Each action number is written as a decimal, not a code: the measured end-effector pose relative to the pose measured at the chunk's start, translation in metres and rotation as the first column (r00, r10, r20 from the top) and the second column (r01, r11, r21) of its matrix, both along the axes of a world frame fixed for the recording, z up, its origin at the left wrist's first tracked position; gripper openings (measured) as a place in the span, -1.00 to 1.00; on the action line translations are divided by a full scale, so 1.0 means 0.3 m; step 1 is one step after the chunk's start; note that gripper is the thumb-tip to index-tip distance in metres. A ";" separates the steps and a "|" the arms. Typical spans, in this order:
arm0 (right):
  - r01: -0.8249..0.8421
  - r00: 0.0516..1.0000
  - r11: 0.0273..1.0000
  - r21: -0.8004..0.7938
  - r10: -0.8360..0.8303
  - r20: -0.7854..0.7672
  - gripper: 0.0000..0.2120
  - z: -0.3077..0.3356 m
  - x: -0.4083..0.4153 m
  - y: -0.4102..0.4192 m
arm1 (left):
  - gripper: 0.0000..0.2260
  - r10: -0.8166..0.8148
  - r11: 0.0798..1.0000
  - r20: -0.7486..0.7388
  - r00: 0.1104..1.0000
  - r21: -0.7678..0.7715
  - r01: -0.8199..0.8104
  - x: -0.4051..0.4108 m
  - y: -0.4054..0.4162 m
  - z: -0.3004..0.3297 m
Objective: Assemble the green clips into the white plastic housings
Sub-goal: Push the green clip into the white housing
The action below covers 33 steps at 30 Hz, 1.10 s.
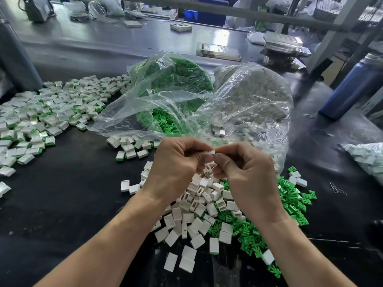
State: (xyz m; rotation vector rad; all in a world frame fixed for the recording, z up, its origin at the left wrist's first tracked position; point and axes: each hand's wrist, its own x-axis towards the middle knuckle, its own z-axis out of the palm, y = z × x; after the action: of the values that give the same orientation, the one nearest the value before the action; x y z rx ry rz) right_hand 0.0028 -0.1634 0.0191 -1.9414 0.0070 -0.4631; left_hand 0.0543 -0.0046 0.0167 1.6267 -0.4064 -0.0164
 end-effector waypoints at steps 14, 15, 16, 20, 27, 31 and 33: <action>-0.042 0.999 0.964 0.262 0.047 -0.013 -0.91 0.014 0.012 -0.018 | -0.94 -0.060 0.992 -0.120 0.991 -0.118 0.046 0.009 -0.003 -0.002; -0.039 0.999 0.965 0.260 0.044 -0.015 -0.92 0.015 0.011 -0.019 | -0.94 -0.054 0.992 -0.117 0.992 -0.122 0.040 0.006 -0.007 -0.002; -0.034 0.999 0.965 0.259 0.039 -0.016 -0.92 0.016 0.010 -0.018 | -0.95 -0.045 0.992 -0.114 0.992 -0.125 0.031 0.004 -0.012 -0.003; -0.026 0.999 0.965 0.263 0.034 -0.027 -0.92 0.012 0.006 -0.009 | -0.94 -0.010 0.990 -0.106 0.994 -0.142 -0.005 -0.005 -0.027 -0.008; -0.029 0.999 0.959 0.281 0.039 -0.030 -0.88 0.014 0.001 0.001 | -0.90 0.002 0.990 -0.078 0.997 -0.141 -0.013 -0.012 -0.022 -0.010; -0.029 0.999 0.952 0.303 0.041 -0.031 -0.92 0.013 -0.002 0.015 | -0.89 0.020 0.985 -0.103 0.995 -0.170 -0.038 -0.015 -0.021 -0.011; -0.017 0.999 0.952 0.307 0.026 -0.027 -0.92 0.016 -0.003 0.012 | -0.90 0.009 0.986 -0.087 0.996 -0.167 -0.024 -0.013 -0.026 -0.006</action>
State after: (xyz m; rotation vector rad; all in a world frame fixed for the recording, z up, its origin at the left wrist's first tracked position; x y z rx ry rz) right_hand 0.0018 -0.1597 0.0239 -1.6407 0.0738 -0.3923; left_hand 0.0503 -0.0123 0.0150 1.4575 -0.3190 -0.0388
